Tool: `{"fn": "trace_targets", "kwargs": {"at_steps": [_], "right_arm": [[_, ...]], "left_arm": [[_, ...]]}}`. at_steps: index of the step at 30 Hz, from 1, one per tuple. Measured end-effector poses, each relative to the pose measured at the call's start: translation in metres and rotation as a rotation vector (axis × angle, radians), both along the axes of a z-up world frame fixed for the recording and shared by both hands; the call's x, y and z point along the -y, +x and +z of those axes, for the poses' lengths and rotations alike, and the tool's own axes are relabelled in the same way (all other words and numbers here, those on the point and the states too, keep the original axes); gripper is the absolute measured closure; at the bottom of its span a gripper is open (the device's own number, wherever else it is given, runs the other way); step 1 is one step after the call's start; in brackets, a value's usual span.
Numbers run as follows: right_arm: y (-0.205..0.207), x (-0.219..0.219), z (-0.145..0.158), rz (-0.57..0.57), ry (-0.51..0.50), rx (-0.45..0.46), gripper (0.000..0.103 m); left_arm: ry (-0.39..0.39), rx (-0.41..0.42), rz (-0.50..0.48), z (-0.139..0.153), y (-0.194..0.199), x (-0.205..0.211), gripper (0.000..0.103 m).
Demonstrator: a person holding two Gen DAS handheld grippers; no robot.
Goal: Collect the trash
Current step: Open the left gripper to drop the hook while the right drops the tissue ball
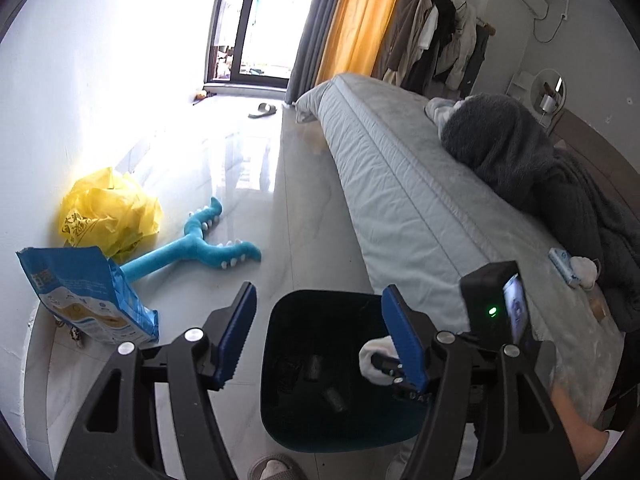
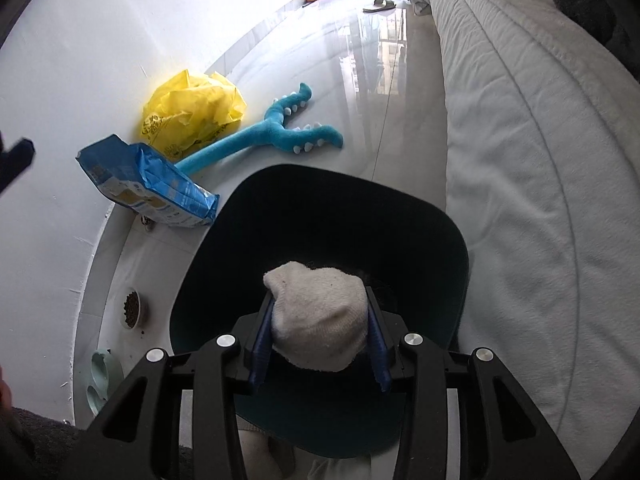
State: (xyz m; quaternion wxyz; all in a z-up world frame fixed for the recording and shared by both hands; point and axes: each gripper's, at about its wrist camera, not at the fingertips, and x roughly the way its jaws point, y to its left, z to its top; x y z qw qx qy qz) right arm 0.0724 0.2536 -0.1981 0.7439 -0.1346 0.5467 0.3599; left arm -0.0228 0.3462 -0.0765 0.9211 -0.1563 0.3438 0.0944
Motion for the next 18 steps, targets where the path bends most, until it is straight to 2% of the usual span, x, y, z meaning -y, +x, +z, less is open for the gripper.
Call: {"fn": "trace_targets", "kwargs": {"at_steps": [7, 10, 15, 18], "right_arm": [[-0.002, -0.003, -0.014, 0.013, -0.046, -0.019, 0.057], [-0.005, -0.003, -0.018, 0.02, -0.056, -0.023, 0.052], [-0.007, 0.0, -0.018, 0.029, -0.06, -0.023, 0.04], [-0.009, 0.001, -0.013, 0.033, -0.044, -0.02, 0.037]], "left_arm": [[0.011, 0.073, 0.004, 0.021, -0.005, 0.002, 0.034], [0.027, 0.12, 0.001, 0.032, -0.008, 0.002, 0.03], [0.107, 0.173, 0.001, 0.047, -0.012, 0.009, 0.027], [0.099, 0.208, -0.002, 0.054, -0.014, 0.011, 0.025]]}}
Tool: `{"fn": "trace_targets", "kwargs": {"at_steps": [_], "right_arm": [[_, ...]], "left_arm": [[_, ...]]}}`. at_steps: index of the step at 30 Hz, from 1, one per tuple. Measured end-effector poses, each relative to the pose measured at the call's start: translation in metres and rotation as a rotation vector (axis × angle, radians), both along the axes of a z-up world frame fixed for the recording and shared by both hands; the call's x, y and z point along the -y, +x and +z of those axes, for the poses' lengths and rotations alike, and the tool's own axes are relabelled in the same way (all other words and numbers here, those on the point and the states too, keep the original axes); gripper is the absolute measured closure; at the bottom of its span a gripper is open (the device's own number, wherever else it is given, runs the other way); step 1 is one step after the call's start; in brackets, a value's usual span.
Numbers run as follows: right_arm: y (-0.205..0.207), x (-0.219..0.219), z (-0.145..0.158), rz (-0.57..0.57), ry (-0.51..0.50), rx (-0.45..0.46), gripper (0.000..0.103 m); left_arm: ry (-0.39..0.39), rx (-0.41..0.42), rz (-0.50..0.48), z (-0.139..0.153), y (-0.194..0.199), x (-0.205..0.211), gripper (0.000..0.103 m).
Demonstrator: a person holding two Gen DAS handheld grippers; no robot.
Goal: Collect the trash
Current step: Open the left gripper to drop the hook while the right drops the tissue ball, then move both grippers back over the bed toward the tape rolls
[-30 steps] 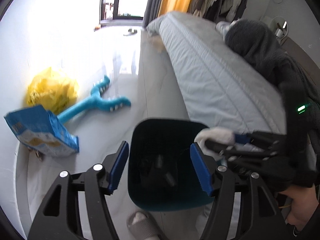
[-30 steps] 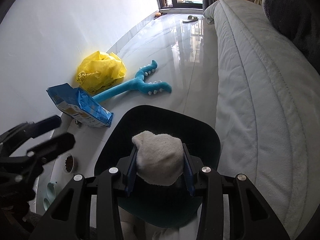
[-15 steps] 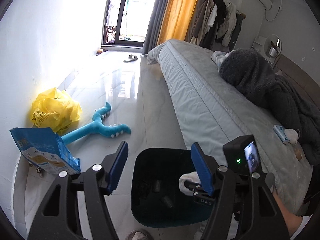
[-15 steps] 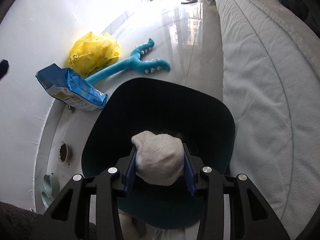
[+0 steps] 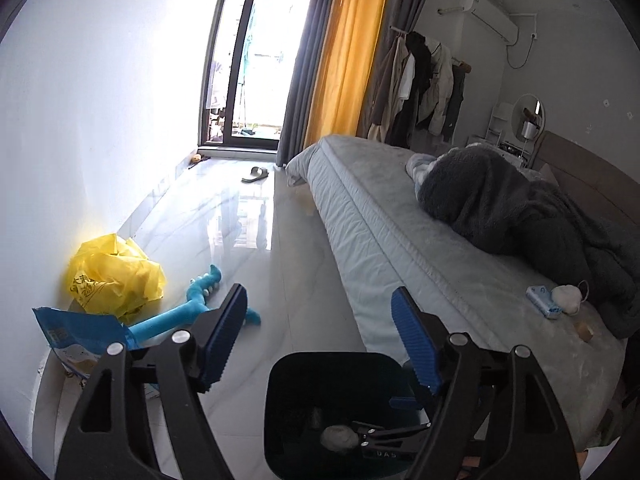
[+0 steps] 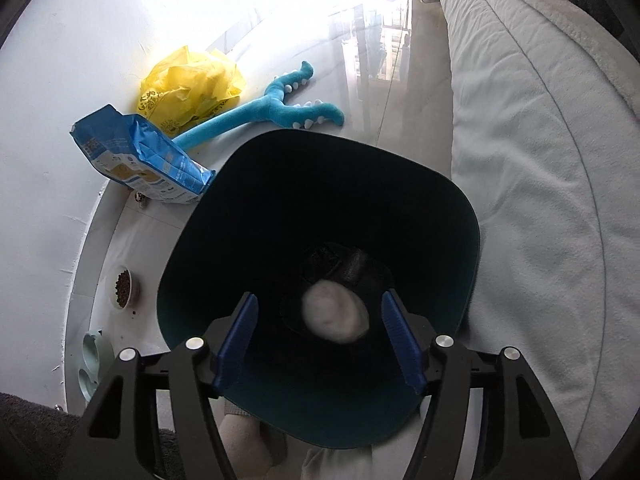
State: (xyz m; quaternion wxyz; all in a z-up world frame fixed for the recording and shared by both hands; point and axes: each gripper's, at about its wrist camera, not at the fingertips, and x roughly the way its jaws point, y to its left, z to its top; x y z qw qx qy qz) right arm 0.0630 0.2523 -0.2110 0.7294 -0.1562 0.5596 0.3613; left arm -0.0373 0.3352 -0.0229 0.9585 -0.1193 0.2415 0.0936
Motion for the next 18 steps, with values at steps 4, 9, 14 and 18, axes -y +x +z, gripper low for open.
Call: {"fn": "trace_targets", "kwargs": {"at_steps": [4, 9, 14, 18], "right_arm": [[-0.004, 0.005, 0.015, 0.003, 0.035, 0.017, 0.036], [-0.007, 0.018, 0.041, -0.01, 0.088, 0.05, 0.033], [-0.004, 0.04, 0.07, -0.03, 0.141, 0.1, 0.031], [-0.001, 0.063, 0.097, -0.048, 0.186, 0.162, 0.028]], "left_arm": [[0.012, 0.031, -0.005, 0.009, 0.001, 0.007, 0.021], [0.003, 0.032, -0.017, 0.013, 0.006, 0.018, 0.016], [0.037, 0.045, -0.034, 0.023, 0.011, 0.039, 0.012], [0.021, 0.049, -0.05, 0.033, 0.017, 0.056, 0.008]]}}
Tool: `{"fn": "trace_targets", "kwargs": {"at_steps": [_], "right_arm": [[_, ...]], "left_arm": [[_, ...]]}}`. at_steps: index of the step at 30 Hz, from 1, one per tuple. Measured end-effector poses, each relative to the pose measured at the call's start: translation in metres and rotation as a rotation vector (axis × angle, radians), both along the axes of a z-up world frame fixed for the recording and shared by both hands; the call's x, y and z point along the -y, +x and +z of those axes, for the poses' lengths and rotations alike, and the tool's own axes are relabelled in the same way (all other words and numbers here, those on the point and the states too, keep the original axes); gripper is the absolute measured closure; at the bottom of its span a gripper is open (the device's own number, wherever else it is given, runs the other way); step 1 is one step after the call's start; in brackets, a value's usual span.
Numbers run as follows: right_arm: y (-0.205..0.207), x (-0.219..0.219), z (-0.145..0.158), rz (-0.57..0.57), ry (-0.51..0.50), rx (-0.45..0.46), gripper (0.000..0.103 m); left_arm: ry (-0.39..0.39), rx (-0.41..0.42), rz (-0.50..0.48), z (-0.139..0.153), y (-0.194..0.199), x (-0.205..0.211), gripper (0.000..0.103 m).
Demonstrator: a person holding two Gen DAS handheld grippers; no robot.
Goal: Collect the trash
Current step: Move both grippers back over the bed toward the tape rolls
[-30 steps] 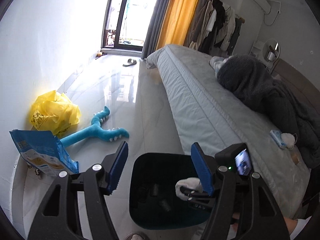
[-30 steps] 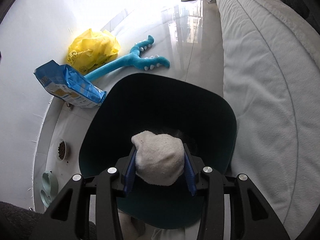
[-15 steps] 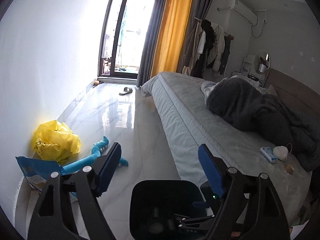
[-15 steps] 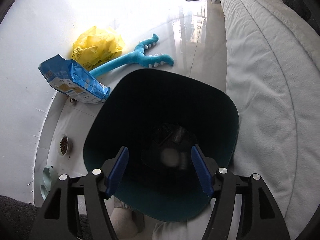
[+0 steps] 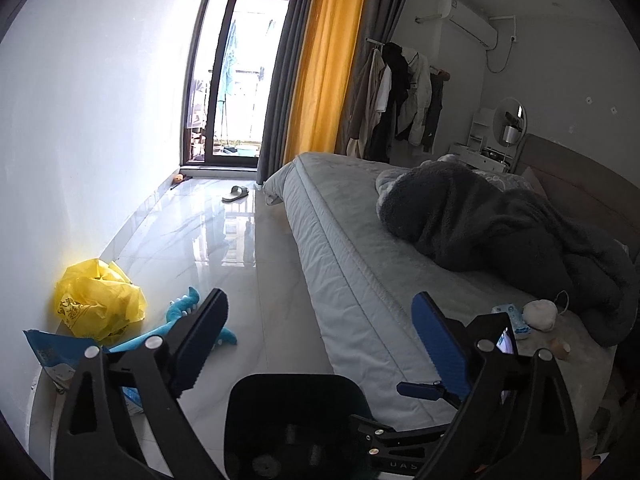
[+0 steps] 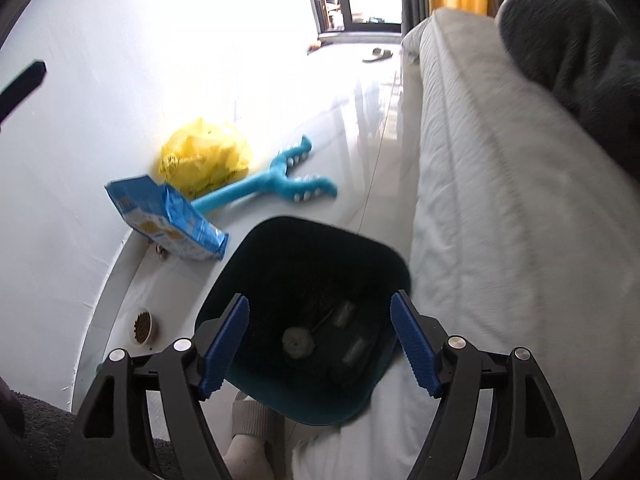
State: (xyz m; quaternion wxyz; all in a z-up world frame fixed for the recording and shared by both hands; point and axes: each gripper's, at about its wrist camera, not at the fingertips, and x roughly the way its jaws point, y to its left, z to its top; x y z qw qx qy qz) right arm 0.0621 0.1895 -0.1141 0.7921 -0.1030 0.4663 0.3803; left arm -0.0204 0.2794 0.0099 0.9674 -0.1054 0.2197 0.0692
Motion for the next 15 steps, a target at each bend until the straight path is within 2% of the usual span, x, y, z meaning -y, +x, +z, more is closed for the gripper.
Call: {"fn": "trace_targets", "kwargs": {"at_steps": [6, 15], "right_arm": [[0.003, 0.036, 0.028, -0.028, 0.026, 0.091, 0.025], [0.022, 0.106, 0.05, -0.109, 0.04, 0.137, 0.025]], "left_arm": [[-0.014, -0.001, -0.016, 0.007, 0.013, 0.028, 0.007], [-0.038, -0.008, -0.097, 0.011, 0.035, 0.078, 0.006]]}}
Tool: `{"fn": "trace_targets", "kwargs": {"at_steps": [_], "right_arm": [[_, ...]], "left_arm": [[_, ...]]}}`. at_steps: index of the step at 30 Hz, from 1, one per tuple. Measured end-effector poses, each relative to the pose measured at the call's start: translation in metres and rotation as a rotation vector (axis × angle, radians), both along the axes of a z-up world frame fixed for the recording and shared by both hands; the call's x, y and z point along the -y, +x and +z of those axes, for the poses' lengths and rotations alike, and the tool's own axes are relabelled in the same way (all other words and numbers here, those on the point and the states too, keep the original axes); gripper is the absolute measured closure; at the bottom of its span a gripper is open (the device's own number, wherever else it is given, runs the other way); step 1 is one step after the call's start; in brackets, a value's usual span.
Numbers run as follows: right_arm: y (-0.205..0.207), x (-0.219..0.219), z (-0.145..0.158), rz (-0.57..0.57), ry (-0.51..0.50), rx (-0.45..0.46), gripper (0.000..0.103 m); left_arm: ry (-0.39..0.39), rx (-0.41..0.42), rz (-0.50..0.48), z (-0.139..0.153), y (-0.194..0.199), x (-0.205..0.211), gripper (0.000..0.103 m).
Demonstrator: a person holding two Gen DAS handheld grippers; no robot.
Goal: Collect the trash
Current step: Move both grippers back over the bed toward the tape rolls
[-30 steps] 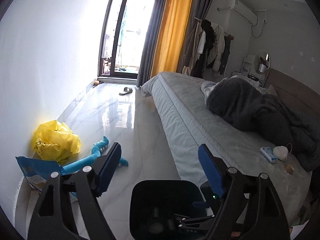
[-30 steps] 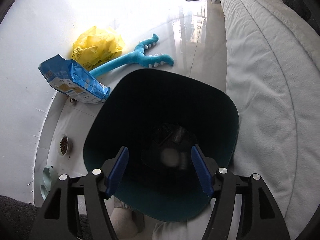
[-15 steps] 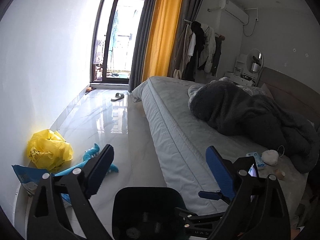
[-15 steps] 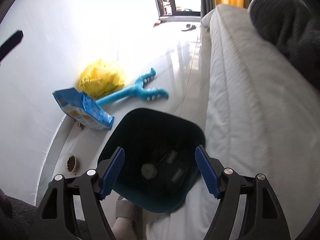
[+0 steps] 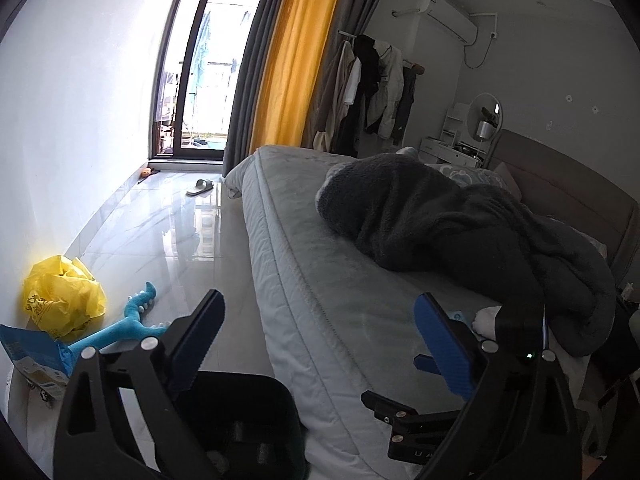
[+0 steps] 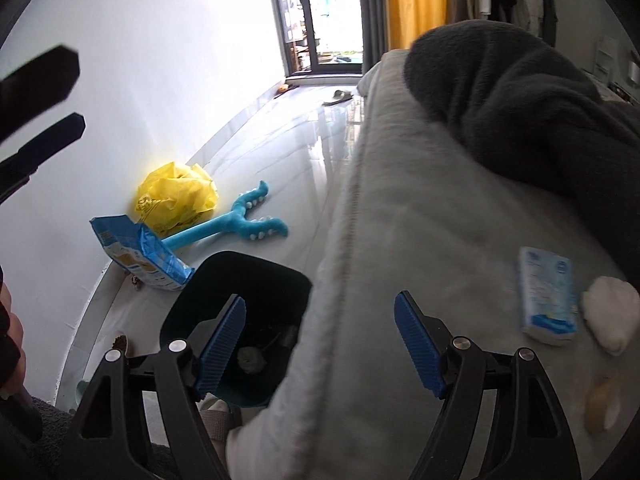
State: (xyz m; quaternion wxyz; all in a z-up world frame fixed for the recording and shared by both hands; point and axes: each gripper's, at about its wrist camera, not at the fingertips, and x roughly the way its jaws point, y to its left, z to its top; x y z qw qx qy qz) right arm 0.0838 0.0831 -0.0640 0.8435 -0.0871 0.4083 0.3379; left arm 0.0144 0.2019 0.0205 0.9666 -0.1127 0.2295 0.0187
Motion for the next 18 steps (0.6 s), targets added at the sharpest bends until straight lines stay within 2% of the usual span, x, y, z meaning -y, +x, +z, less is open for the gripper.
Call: {"fn": "trace_targets", "kwargs": {"at_steps": [12, 18], "right_arm": [[0.027, 0.092, 0.025, -0.173, 0.044, 0.044, 0.025], [0.04, 0.133, 0.032, -0.242, 0.033, 0.073, 0.025]], "left_arm": [[0.008, -0.038, -0.112, -0.011, 0.024, 0.062, 0.006], [0.009, -0.079, -0.186, -0.019, 0.038, 0.088, 0.006]]}}
